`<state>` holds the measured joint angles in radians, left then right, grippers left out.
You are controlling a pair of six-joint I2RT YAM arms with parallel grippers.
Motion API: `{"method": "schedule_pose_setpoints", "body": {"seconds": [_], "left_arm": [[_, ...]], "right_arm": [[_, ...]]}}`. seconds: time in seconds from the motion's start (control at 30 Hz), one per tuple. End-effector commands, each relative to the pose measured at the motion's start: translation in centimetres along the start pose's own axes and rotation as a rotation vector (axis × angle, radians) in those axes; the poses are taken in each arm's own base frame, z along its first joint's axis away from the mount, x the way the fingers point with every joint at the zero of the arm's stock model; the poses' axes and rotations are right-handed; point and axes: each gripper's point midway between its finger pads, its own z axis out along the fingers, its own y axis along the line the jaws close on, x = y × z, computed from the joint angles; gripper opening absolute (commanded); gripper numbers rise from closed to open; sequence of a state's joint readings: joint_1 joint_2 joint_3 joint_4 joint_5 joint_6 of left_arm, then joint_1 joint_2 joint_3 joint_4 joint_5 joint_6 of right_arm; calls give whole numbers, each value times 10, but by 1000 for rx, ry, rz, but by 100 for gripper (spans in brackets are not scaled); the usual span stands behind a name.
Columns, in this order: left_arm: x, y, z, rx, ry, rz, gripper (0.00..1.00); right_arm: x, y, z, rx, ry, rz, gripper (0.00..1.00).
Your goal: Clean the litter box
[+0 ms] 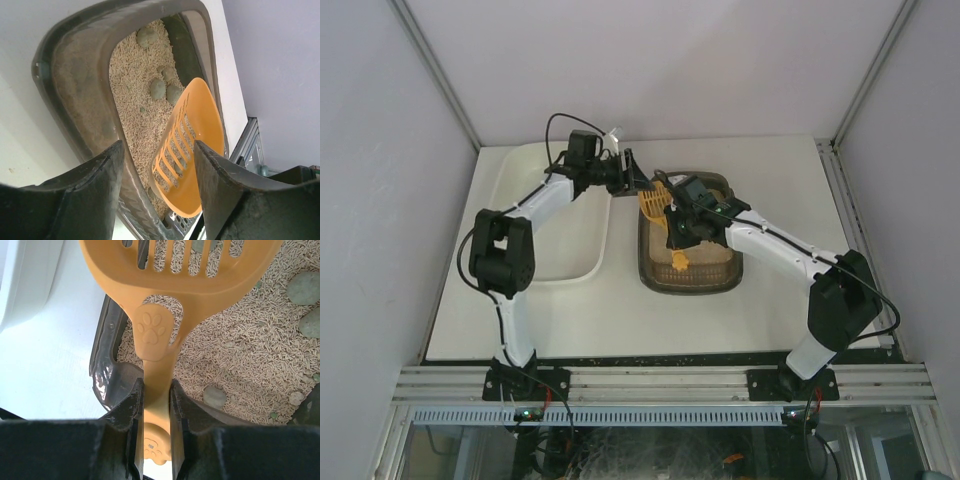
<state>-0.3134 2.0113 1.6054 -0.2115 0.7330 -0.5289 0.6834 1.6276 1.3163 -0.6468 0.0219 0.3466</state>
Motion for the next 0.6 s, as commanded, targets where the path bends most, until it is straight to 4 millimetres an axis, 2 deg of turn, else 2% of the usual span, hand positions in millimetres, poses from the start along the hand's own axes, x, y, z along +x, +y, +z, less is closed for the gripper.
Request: {"method": "schedule_pose_setpoints", "body": {"seconds": [0.0,0.07,0.13,0.23,0.27,0.3,0.4,0.43,0.5,0.57], "left_arm": [[0,-15,5,36,13,55,61],[1,-16,5,38,17,60,56],[1,-18,5,45,20,63,43],[-1,-26,4,68,22,60,10],[-1,-29,3,83,22,53,2],[-1,-34,2,107,22,47,0],[-1,-54,-4,206,6,37,0],[0,-57,-6,227,-1,30,0],[-3,-65,-10,254,-18,23,0],[-6,-69,-12,252,-29,31,0]], "right_arm": [[-33,14,-26,-48,-123,-13,0],[-32,15,-26,-53,-120,-13,0],[-31,16,-26,-55,-116,-7,0],[-32,17,-27,-66,-124,0,0],[-31,18,-28,-75,-127,1,1],[-31,19,-29,-86,-131,4,7],[-32,24,-35,-164,-161,40,38],[-34,27,-42,-213,-182,61,44],[-33,28,-48,-315,-203,111,46],[-27,26,-50,-392,-208,154,41]]}}
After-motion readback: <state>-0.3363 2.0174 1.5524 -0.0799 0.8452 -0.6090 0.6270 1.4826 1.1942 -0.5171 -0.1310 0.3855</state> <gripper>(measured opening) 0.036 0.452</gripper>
